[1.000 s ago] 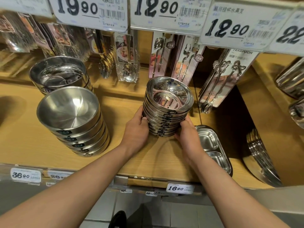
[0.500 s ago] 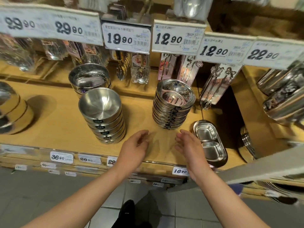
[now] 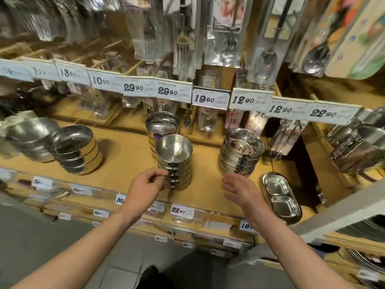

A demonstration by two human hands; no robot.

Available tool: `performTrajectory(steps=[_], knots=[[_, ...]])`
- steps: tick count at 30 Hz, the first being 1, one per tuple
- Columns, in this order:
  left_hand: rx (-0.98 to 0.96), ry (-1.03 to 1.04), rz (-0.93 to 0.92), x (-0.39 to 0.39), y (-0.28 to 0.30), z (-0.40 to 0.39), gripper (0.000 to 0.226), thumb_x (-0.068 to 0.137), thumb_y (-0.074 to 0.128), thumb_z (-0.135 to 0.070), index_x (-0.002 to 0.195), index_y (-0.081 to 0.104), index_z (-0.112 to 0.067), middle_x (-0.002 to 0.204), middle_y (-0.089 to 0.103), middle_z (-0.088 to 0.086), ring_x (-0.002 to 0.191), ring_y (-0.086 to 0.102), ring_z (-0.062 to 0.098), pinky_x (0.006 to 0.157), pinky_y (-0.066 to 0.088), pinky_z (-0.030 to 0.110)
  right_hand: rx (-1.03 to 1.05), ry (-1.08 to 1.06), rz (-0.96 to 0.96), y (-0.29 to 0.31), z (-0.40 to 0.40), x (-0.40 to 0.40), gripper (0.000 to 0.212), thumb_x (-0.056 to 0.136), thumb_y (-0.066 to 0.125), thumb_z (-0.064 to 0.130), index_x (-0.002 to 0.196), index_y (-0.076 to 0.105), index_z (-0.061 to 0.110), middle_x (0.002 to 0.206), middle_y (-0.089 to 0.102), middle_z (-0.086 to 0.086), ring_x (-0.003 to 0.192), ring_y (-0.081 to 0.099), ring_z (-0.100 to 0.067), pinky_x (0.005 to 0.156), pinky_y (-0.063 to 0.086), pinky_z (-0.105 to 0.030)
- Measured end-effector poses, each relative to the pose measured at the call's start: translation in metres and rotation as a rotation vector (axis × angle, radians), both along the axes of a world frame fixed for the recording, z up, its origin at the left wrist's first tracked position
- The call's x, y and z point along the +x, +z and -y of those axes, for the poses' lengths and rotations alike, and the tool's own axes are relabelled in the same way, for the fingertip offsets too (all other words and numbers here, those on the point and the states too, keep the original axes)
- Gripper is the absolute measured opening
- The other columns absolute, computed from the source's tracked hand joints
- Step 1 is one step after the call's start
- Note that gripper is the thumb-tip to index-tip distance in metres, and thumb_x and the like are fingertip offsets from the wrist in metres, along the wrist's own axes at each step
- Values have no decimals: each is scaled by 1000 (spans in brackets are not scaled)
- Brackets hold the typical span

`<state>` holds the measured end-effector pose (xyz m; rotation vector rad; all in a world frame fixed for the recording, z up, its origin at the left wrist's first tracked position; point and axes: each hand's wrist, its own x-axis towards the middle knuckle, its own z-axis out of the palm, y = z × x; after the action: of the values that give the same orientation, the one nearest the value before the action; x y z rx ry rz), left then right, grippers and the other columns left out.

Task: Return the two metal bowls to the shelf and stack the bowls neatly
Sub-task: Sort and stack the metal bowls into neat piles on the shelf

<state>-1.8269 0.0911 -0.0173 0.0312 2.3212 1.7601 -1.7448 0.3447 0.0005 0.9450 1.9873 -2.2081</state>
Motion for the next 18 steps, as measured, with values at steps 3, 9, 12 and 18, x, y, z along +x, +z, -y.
performTrajectory(steps=[3,9,12,18], knots=[[44,21,0,-11,7,13,30,97,57,-4,92,74,-28,90,74,-13,94,68,18,91,59,41,-32,30,34,-1,24,-6,18,106,47,19,119,60,17,124,64,-9,114,62,-22,86,54,-32],[35,-1,53,-49,11,50,27,96,56,-1,97,72,-23,104,69,1,100,66,21,88,59,37,-70,36,65,-10,67,-27,22,106,47,24,123,59,17,127,62,-8,118,60,-22,93,54,-36],[30,-41,76,-69,7,68,26,95,56,1,97,71,-20,100,68,0,95,65,19,87,59,36,-35,28,88,-21,88,-36,22,104,50,26,123,59,19,122,65,-2,110,62,-14,85,56,-30],[-19,-146,111,-103,-4,83,27,92,55,6,95,70,-17,91,66,0,84,62,18,88,57,46,-22,-83,155,-42,125,-42,24,103,52,20,123,63,12,116,70,-6,105,66,-17,77,57,-28]])
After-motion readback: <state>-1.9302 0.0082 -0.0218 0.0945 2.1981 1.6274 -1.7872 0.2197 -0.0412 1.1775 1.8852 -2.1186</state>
